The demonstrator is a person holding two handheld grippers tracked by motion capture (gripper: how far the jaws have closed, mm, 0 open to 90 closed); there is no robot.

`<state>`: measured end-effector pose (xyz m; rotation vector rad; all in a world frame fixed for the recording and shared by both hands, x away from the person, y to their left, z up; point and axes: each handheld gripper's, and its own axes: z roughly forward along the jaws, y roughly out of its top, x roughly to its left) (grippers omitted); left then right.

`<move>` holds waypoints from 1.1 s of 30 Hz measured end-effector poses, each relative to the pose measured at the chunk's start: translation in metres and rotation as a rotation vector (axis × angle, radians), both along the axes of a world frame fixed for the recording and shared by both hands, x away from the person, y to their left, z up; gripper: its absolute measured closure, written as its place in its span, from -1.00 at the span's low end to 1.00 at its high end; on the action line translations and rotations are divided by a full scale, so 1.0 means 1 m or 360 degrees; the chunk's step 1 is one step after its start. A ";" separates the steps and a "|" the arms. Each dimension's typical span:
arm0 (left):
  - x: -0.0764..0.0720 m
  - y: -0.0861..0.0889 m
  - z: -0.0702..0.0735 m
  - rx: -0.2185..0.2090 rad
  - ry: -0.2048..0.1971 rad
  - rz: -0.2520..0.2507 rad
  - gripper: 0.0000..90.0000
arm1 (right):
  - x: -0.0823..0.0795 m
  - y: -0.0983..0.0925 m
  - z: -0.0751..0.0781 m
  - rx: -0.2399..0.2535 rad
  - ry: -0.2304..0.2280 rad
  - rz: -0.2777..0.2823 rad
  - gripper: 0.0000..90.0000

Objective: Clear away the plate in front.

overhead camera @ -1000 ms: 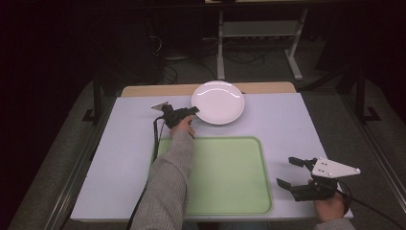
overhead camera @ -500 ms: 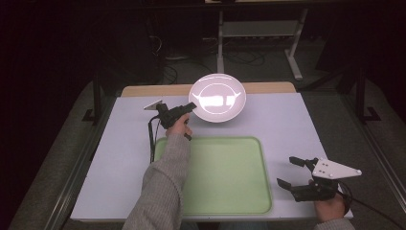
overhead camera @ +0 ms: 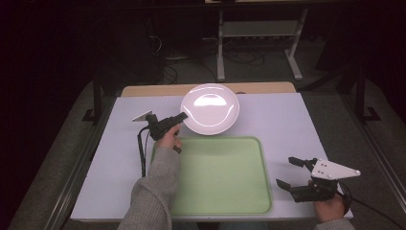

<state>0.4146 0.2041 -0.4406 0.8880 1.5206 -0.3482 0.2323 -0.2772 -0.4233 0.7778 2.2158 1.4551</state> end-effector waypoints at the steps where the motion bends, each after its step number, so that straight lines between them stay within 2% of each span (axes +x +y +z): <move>1: -0.002 0.004 0.001 0.0016 -0.0004 0.0003 0.92 | 0.000 0.000 0.000 -0.0003 0.0001 0.0004 -0.70; 7: -0.014 0.024 0.008 0.0055 -0.0036 0.0028 0.92 | 0.001 0.001 0.000 -0.0010 0.0001 0.0010 -0.70; 10: -0.020 0.030 0.012 0.0099 -0.0073 0.0024 0.92 | 0.001 0.002 0.000 -0.0013 0.0002 0.0009 -0.70; 14: -0.029 0.038 0.013 0.0120 -0.0083 0.0023 0.92 | 0.001 0.002 0.000 -0.0004 -0.0002 0.0006 -0.70; 19: -0.037 0.042 0.011 0.0131 -0.0074 0.0008 0.92 | 0.001 0.002 0.000 -0.0009 0.0001 0.0006 -0.70; 26: -0.045 0.044 0.011 0.0129 -0.0099 -0.0037 0.92 | 0.002 0.003 -0.001 -0.0014 0.0013 -0.0006 -0.70; 33: -0.059 0.047 0.007 0.0142 -0.0102 -0.0073 0.92 | 0.001 0.003 -0.001 -0.0011 0.0019 -0.0010 -0.70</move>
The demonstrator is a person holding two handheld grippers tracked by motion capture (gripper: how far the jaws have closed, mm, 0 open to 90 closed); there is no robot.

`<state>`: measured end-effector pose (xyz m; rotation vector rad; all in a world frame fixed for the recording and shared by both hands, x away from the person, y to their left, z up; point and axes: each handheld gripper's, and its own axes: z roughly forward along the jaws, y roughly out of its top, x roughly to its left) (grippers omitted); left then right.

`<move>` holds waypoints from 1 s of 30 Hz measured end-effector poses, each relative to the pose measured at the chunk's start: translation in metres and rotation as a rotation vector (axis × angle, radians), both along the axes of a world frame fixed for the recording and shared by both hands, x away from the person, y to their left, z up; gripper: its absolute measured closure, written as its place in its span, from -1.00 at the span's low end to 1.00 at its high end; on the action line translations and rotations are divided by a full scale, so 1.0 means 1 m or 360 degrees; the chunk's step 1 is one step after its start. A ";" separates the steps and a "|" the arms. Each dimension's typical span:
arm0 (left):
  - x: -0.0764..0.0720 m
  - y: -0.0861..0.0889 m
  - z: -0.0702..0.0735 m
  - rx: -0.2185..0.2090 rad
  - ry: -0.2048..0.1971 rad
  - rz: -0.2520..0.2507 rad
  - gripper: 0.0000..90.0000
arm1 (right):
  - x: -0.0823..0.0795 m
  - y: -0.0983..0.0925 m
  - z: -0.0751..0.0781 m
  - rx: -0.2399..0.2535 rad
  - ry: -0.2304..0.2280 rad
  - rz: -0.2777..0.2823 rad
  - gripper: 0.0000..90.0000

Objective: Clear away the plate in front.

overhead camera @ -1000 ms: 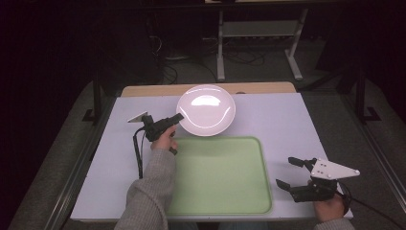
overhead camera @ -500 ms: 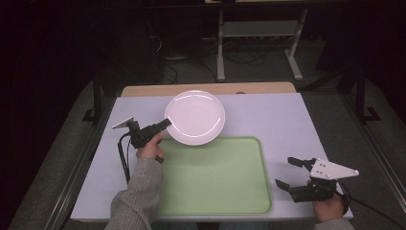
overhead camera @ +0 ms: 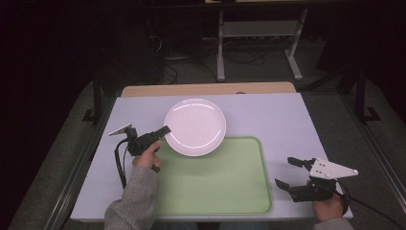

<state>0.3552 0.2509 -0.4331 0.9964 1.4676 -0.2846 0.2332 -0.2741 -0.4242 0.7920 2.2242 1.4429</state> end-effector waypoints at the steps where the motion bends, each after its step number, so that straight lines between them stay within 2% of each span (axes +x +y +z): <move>1: -0.002 0.000 -0.001 0.0005 0.0000 -0.0010 0.92 | 0.000 0.000 0.000 0.0001 0.0002 -0.0001 -0.70; 5: -0.009 0.002 -0.003 0.0001 0.0018 -0.0023 0.92 | 0.000 0.000 0.000 -0.0004 -0.0002 -0.0001 -0.70; 20: -0.029 0.006 -0.006 0.0057 -0.0012 -0.0099 0.92 | 0.000 0.001 0.000 -0.0011 -0.0003 0.0006 -0.70; 24: -0.033 0.008 -0.009 0.0112 -0.0002 -0.0121 0.92 | 0.000 0.002 0.000 -0.0018 -0.0002 0.0010 -0.70; 30: -0.040 0.004 -0.011 0.0129 -0.0003 -0.0179 0.92 | 0.000 0.002 0.000 -0.0017 -0.0004 0.0010 -0.70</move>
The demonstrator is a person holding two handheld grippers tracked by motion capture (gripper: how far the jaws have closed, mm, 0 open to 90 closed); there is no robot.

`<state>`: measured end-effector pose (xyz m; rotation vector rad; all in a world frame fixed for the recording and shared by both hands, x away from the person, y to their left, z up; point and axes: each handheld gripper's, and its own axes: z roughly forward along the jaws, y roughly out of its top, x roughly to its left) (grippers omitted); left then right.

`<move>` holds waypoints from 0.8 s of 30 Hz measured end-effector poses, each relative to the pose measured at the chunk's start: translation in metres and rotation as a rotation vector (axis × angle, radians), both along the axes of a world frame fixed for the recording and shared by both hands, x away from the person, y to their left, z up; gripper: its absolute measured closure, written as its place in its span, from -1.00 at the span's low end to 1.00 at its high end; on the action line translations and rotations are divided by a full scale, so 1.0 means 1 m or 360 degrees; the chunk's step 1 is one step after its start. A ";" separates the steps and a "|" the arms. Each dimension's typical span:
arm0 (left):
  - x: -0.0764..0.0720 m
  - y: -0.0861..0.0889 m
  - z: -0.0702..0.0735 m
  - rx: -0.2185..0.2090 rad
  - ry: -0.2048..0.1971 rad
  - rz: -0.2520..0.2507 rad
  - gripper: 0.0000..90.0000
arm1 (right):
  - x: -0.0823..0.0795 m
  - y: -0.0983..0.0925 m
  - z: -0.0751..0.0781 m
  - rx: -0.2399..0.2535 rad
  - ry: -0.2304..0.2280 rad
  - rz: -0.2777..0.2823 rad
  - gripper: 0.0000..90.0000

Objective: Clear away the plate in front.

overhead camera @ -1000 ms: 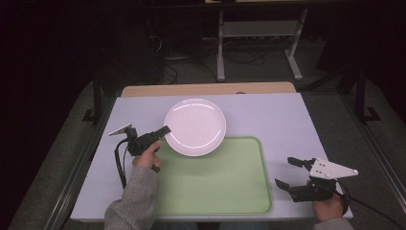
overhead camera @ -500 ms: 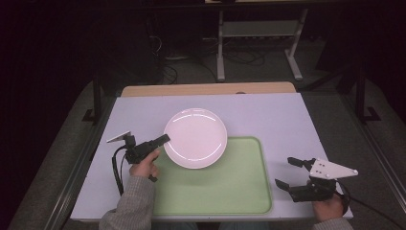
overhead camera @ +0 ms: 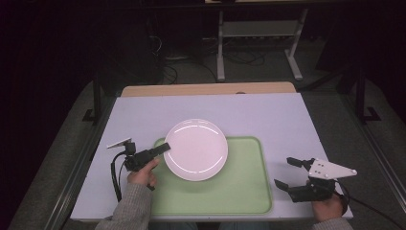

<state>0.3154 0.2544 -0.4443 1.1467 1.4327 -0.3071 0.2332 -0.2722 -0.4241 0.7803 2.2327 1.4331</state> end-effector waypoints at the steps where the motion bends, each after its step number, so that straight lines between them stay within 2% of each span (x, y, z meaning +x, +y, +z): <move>1: -0.001 -0.001 0.001 0.0001 -0.0001 -0.0010 0.92 | 0.000 0.000 0.000 0.0001 0.0003 0.0001 -0.70; 4: -0.003 -0.004 0.005 0.0016 -0.0029 -0.0045 0.92 | 0.000 0.001 0.000 -0.0003 0.0001 0.0009 -0.70; 8: -0.007 -0.006 0.006 0.0007 -0.0033 -0.0077 0.92 | 0.000 0.001 0.000 -0.0001 -0.0001 0.0008 -0.70; 12: -0.008 -0.002 -0.004 -0.0021 0.0016 -0.0079 0.92 | 0.000 0.001 0.000 -0.0002 0.0000 0.0013 -0.70; 16: -0.012 -0.001 -0.010 0.0040 0.0048 -0.0086 0.92 | 0.000 0.002 0.000 -0.0007 0.0000 0.0012 -0.70; 21: -0.014 -0.005 -0.012 0.0164 0.0070 -0.0146 0.92 | 0.000 0.003 0.000 -0.0011 0.0002 0.0013 -0.70; 24: -0.014 -0.007 -0.014 0.0174 0.0093 -0.0152 0.93 | 0.000 0.003 0.000 -0.0013 -0.0002 0.0015 -0.70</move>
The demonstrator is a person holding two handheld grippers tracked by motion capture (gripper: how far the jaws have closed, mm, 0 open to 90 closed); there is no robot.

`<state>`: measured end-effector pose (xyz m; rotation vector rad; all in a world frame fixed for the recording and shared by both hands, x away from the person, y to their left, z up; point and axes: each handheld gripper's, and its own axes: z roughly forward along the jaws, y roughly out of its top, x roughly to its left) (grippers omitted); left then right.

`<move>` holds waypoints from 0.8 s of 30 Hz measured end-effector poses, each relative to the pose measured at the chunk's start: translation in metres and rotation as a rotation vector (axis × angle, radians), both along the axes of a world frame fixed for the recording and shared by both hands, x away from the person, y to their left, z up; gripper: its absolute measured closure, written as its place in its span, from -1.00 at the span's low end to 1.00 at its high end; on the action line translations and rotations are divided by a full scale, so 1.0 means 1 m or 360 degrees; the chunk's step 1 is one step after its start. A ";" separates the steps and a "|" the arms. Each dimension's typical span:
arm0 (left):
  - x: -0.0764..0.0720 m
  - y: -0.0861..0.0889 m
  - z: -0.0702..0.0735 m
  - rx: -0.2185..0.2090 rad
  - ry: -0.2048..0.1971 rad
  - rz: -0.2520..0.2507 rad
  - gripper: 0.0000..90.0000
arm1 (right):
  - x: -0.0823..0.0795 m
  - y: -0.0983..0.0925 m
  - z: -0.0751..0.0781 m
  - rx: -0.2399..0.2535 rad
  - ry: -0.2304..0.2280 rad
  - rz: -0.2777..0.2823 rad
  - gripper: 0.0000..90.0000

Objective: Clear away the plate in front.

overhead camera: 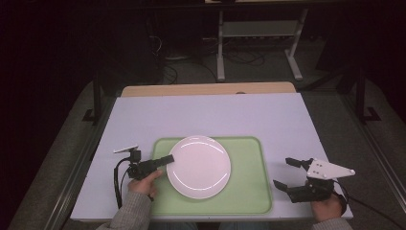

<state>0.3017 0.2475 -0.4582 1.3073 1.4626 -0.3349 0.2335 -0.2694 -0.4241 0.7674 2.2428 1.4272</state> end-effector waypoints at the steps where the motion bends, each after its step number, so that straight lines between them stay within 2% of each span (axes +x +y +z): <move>1: 0.000 0.000 0.000 0.0000 0.0005 0.0001 0.93 | 0.000 0.000 0.000 0.0000 0.0000 0.0001 -0.70; 8: 0.000 -0.002 0.002 0.0057 0.0005 0.0010 0.93 | -0.001 0.000 0.000 -0.0002 -0.0002 0.0006 -0.70; 17: -0.003 -0.004 0.003 0.0050 0.0004 0.0030 0.92 | -0.001 0.001 0.000 -0.0002 0.0004 0.0007 -0.70; 24: -0.002 -0.005 0.002 0.0079 0.0012 0.0035 0.92 | 0.000 0.001 0.000 -0.0004 0.0010 0.0006 -0.70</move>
